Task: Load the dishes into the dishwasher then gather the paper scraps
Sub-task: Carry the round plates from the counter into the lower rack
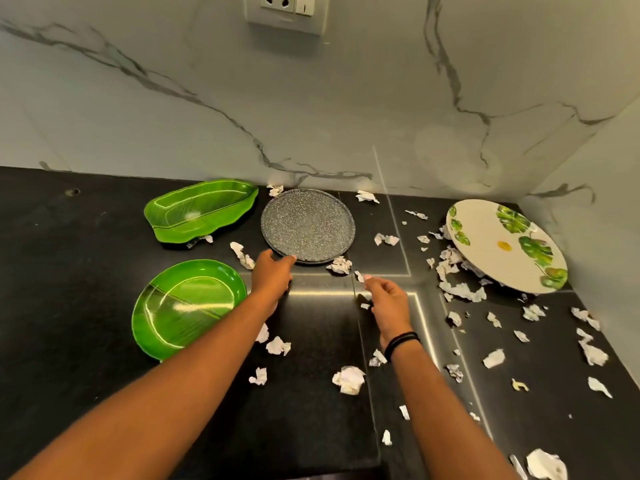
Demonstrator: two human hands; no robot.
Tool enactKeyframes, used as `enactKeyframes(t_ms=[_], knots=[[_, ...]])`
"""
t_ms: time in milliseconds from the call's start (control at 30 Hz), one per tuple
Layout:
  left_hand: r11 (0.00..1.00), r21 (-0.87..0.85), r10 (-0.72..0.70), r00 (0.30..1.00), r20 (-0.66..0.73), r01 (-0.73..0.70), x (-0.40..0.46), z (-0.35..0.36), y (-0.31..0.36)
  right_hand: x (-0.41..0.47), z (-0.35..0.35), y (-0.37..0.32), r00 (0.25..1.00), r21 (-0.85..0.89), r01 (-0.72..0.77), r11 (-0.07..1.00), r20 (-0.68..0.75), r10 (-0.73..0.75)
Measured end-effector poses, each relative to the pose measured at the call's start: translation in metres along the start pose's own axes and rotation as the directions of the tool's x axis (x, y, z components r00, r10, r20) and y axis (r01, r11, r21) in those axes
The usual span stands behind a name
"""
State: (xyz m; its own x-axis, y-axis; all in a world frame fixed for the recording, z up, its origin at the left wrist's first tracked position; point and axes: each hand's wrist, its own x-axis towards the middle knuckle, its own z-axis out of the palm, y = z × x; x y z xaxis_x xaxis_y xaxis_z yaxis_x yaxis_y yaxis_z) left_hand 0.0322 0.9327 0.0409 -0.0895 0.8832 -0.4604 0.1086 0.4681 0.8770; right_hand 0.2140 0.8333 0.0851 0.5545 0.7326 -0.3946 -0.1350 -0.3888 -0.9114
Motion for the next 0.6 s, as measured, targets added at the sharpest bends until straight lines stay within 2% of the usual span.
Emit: enactKeyframes(t_ms=[133,267,400,467,533,600], knots=[[0.981,0.192,0.013,0.999,-0.048,-0.004,0.034,0.004,0.002,0.043,0.002,-0.014,0.997,-0.098,0.061,0.993,-0.035,-0.065],[0.912,0.410,-0.021,1.000,-0.016,0.026,0.049,0.010,0.011,0.084,0.013,-0.021,0.997,-0.239,0.070,0.969,0.055,-0.059],[0.905,0.421,-0.060,0.998,-0.021,0.063,0.066,0.006,0.013,0.117,0.031,-0.018,0.996,-0.398,0.074,0.914,0.070,-0.051],[0.926,0.372,-0.056,0.998,-0.012,0.056,0.060,-0.002,0.021,0.130,0.038,-0.015,0.998,-0.440,0.054,0.897,0.043,-0.040],[0.949,0.314,-0.007,1.000,0.030,-0.002,0.052,-0.011,0.022,0.136,0.044,-0.015,0.999,-0.480,0.044,0.876,0.032,-0.032],[0.933,0.343,0.090,0.994,0.061,-0.105,0.040,-0.018,0.019,0.131,0.050,-0.017,0.998,-0.600,0.066,0.798,0.051,-0.044]])
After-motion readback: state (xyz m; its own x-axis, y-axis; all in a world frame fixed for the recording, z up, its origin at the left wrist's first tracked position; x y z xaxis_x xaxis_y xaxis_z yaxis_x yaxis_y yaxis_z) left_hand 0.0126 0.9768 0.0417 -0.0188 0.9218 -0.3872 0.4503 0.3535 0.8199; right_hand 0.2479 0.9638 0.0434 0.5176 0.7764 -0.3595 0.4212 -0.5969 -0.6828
